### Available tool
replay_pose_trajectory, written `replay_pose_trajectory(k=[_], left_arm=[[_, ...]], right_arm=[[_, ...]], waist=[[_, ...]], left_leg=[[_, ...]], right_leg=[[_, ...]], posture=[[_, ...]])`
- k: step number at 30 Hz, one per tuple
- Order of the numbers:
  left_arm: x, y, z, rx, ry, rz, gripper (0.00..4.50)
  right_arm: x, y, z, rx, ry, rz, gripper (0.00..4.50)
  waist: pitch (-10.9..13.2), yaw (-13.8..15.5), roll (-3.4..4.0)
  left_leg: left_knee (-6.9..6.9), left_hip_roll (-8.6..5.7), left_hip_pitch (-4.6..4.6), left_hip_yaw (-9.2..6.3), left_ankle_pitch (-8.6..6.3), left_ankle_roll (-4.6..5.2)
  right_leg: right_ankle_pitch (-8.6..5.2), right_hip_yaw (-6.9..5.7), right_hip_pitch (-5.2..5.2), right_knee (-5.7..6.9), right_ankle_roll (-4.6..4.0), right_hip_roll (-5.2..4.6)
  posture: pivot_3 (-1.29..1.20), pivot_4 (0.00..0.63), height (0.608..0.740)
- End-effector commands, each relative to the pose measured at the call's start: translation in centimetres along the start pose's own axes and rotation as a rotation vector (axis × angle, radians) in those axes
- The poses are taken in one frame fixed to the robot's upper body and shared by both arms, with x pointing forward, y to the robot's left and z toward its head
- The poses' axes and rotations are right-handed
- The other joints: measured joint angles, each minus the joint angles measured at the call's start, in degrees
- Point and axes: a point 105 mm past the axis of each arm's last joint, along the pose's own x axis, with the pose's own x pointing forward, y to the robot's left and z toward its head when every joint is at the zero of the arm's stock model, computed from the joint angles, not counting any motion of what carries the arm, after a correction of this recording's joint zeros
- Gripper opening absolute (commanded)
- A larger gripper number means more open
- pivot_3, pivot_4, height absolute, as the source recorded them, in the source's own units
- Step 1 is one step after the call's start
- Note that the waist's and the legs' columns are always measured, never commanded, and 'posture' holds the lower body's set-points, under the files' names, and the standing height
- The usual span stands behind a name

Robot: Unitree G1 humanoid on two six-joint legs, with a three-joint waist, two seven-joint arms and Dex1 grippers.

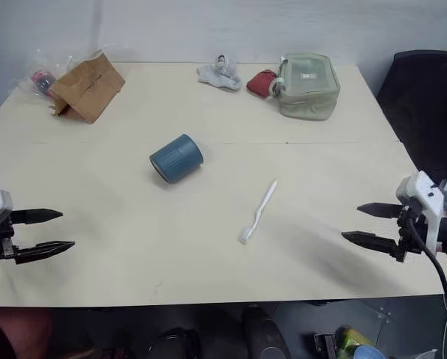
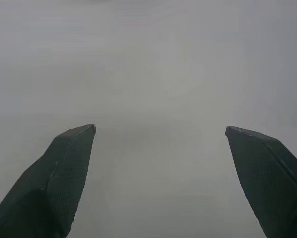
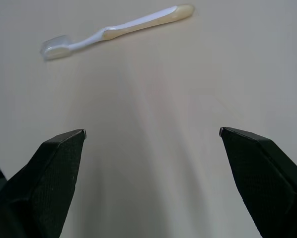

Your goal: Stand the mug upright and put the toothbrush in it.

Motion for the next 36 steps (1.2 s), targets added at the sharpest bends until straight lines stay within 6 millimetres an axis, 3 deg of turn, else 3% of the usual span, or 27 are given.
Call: replay_pose_trajectory(k=[1, 7, 16, 20, 25, 31, 36], left_arm=[[-0.2, 0.6, 0.4, 0.028, -0.016, 0.049, 4.46], [0.1, 0.6, 0.5, 0.018, -0.031, 0.057, 4.46], [2.4, 0.1, 0.6, 0.009, -0.063, 0.082, 4.46], [3.3, 2.3, 3.6, -0.055, -0.203, 0.193, 4.46], [5.5, 6.4, 8.3, -0.138, -0.284, 0.285, 4.46], [9.6, 10.0, 11.0, -0.222, -0.199, 0.262, 4.46], [12.7, 11.4, 11.0, -0.166, -0.069, 0.278, 4.46]], right_arm=[[-0.5, 0.4, 1.2, -0.046, -0.041, 0.001, 4.5], [-0.2, 0.4, 1.4, -0.045, -0.052, -0.008, 4.5], [1.0, 0.5, 1.6, -0.011, -0.089, -0.041, 4.5], [2.2, 1.5, 2.6, -0.064, -0.123, -0.043, 4.5], [3.3, 4.1, 6.0, -0.051, -0.25, 0.051, 4.5], [3.4, 6.6, 9.0, -0.109, -0.311, 0.14, 4.5], [2.8, 7.7, 10.7, -0.124, -0.354, 0.158, 4.5]], waist=[[0.0, -0.1, 0.0], [0.0, 0.0, 0.0], [0.0, 0.0, -0.01], [0.0, 0.4, -0.02], [0.0, 1.3, -0.02], [0.0, 1.6, -0.02], [0.0, 1.4, -0.02]], left_leg=[[0.02, 0.0, 0.0, 0.0, 0.0, 0.0], [0.12, -0.01, 0.02, -0.01, 0.0, 0.0], [0.16, 0.0, 0.01, -0.01, 0.0, 0.0], [0.27, -0.02, 0.01, -0.08, 0.04, -0.01], [0.57, -0.03, -0.03, -0.12, 0.06, -0.02], [0.74, -0.05, -0.18, -0.12, 0.04, -0.02], [0.9, -0.04, -0.4, -0.14, 0.02, 0.01]], right_leg=[[0.0, 0.01, 0.0, 0.01, 0.0, 0.0], [0.01, 0.02, 0.02, 0.1, 0.01, 0.0], [0.01, 0.02, 0.02, 0.12, 0.02, 0.0], [0.03, 0.0, 0.06, 0.24, 0.04, 0.02], [0.05, -0.01, 0.08, 0.42, 0.09, 0.08], [0.05, -0.09, 0.02, 0.41, 0.09, 0.12], [0.05, -0.14, -0.12, 0.42, 0.09, 0.12]], posture=[[0.0, 0.15, 0.74], [0.0, 0.15, 0.74], [0.0, 0.15, 0.74], [0.0, 0.15, 0.74], [0.0, 0.15, 0.74], [0.0, 0.15, 0.74], [0.0, 0.15, 0.74]])
